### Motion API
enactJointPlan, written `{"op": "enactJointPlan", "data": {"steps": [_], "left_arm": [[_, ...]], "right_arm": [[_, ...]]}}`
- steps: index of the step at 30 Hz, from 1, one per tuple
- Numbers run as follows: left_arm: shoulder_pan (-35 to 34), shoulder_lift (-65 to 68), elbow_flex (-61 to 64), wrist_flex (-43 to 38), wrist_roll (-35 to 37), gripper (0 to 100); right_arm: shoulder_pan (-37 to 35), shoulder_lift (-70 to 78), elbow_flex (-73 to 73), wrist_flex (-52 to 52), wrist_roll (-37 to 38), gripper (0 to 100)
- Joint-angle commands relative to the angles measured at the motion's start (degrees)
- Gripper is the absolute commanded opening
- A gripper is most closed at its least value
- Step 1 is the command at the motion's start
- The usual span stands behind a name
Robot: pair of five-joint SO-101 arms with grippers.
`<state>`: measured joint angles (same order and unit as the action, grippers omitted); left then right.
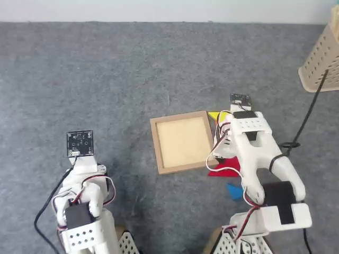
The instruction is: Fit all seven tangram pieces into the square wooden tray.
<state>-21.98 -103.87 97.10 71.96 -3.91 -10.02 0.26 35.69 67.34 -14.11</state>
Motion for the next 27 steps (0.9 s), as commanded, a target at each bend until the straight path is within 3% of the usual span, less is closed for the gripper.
{"op": "enactJointPlan", "data": {"steps": [1, 6, 12, 19, 27], "left_arm": [[0.3, -0.8, -0.5, 0.4, 0.4, 1], [0.3, -0.8, -0.5, 0.4, 0.4, 1], [0.3, -0.8, -0.5, 0.4, 0.4, 1], [0.3, -0.8, -0.5, 0.4, 0.4, 1], [0.3, -0.8, -0.5, 0.4, 0.4, 1]], "right_arm": [[0.5, 0.2, -2.5, 3.8, 1.0, 19.2], [3.2, 0.0, -2.9, 8.0, 1.4, 34.4], [0.6, 1.8, -3.5, 14.3, 1.4, 35.1], [-2.6, 8.9, -3.3, 8.8, 1.5, 35.0], [3.6, 8.2, -4.5, 4.1, 1.8, 16.8]]}}
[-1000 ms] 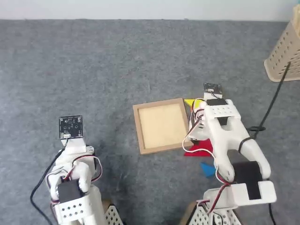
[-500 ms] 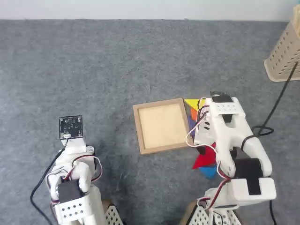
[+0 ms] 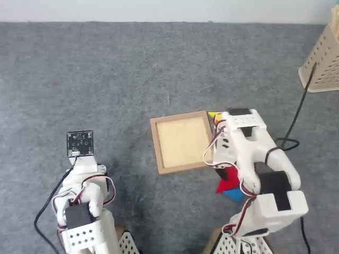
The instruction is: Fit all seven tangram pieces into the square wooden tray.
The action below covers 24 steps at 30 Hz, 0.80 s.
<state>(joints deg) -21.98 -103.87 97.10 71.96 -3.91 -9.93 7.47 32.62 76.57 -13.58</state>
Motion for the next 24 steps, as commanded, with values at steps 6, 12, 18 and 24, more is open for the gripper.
{"op": "enactJointPlan", "data": {"steps": [6, 12, 18, 24], "left_arm": [[0.3, -0.8, -0.5, 0.4, 0.4, 1], [0.3, -0.8, -0.5, 0.4, 0.4, 1], [0.3, -0.8, -0.5, 0.4, 0.4, 1], [0.3, -0.8, -0.5, 0.4, 0.4, 1]], "right_arm": [[10.2, -1.0, -4.7, -8.4, 5.3, 16.3], [12.7, -1.3, -14.4, -8.3, 11.4, 16.2], [9.9, -4.4, -16.2, -2.0, 11.8, 18.0], [2.2, -9.2, -7.5, -1.7, 10.3, 28.4]]}}
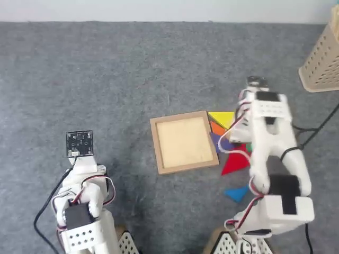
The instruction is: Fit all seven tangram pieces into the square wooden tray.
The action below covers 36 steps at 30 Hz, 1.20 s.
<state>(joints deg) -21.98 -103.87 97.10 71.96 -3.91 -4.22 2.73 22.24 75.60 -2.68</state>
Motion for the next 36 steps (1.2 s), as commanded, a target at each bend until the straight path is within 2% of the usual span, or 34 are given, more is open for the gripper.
{"op": "enactJointPlan", "data": {"steps": [1, 8, 13, 26, 31, 36], "left_arm": [[0.3, -0.8, -0.5, 0.4, 0.4, 1], [0.3, -0.8, -0.5, 0.4, 0.4, 1], [0.3, -0.8, -0.5, 0.4, 0.4, 1], [0.3, -0.8, -0.5, 0.4, 0.4, 1], [0.3, -0.8, -0.5, 0.4, 0.4, 1], [0.3, -0.8, -0.5, 0.4, 0.4, 1]], "right_arm": [[-4.4, -4.4, 4.3, -2.1, -2.1, 29.0], [-4.4, 0.4, 8.3, -7.8, -4.9, 29.2], [-0.4, 4.2, 8.1, -11.7, -5.1, 29.2], [0.8, 6.6, 8.2, -6.8, -5.5, 29.4], [0.7, 6.7, 8.2, -6.9, -5.2, 36.2], [0.7, 6.8, 8.4, -6.9, -5.5, 35.8]]}}
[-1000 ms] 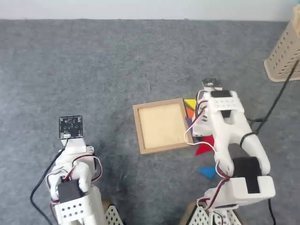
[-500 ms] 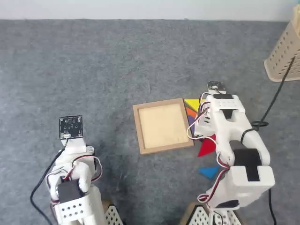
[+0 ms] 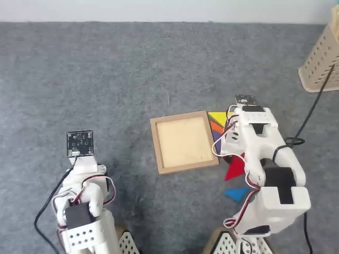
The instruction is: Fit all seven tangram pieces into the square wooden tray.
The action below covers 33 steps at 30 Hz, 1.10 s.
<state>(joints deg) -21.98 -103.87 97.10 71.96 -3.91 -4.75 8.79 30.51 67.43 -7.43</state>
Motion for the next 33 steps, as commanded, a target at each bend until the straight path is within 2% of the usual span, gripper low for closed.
{"op": "enactJointPlan", "data": {"steps": [1, 7, 13, 22, 29, 33], "left_arm": [[0.3, -0.8, -0.5, 0.4, 0.4, 1], [0.3, -0.8, -0.5, 0.4, 0.4, 1], [0.3, -0.8, -0.5, 0.4, 0.4, 1], [0.3, -0.8, -0.5, 0.4, 0.4, 1], [0.3, -0.8, -0.5, 0.4, 0.4, 1], [0.3, -0.8, -0.5, 0.4, 0.4, 1]], "right_arm": [[1.3, 0.7, 0.2, 1.3, -0.7, 34.1], [1.5, 0.5, 0.3, -0.3, -0.5, 18.5], [3.1, -2.7, -0.1, 0.1, -0.4, 17.3], [3.9, -18.1, 3.9, 0.7, 2.5, 18.0], [3.9, -22.1, 10.3, 3.9, 3.6, 31.3], [3.8, -17.1, 13.5, 0.0, 2.1, 34.0]]}}
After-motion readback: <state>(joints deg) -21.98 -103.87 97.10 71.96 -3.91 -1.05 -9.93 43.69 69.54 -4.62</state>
